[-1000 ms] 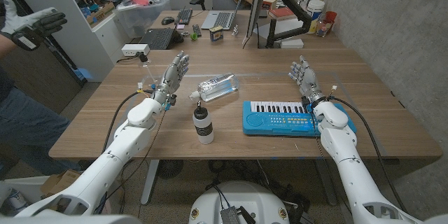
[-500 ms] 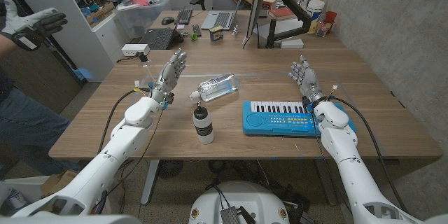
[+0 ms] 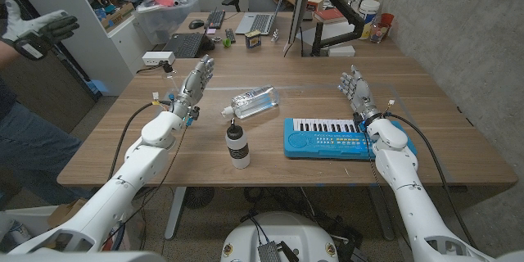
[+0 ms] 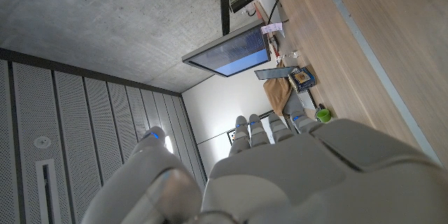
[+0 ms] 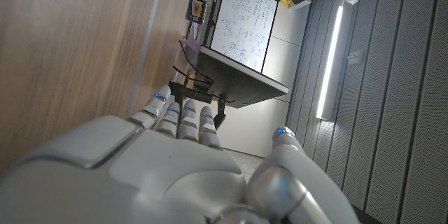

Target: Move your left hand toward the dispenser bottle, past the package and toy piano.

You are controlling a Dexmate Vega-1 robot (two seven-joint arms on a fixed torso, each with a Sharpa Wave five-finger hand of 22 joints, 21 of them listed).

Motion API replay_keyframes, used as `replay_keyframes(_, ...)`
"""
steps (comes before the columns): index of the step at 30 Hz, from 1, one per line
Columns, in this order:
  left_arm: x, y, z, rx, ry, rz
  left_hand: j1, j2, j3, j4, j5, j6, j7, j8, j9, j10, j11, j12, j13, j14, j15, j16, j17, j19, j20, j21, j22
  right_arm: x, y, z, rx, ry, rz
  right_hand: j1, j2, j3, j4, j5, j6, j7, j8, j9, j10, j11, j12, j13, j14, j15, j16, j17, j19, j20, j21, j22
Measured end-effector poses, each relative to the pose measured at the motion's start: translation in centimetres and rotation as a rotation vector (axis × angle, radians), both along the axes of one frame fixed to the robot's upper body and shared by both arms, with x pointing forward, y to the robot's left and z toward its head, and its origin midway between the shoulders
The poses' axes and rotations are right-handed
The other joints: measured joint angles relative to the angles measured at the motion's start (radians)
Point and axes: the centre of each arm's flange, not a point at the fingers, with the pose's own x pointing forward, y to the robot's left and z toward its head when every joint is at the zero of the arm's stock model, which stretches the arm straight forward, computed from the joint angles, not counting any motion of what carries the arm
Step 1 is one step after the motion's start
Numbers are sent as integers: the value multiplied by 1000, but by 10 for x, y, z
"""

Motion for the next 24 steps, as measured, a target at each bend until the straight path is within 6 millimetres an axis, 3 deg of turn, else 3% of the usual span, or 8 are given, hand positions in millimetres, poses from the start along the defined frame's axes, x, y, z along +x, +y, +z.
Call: replay_keyframes(24, -8, 11, 13, 42, -18, 41, 9, 1, -4, -4, 0, 1, -1, 0, 5, 5, -5, 0, 0, 0, 0, 0, 0, -4, 15, 0, 0, 3, 0, -3, 9, 2, -8, 0, 0, 0, 0, 0, 0, 0, 0, 0, 6, 6, 0, 0, 0, 0, 0, 0, 0, 0, -15, 0)
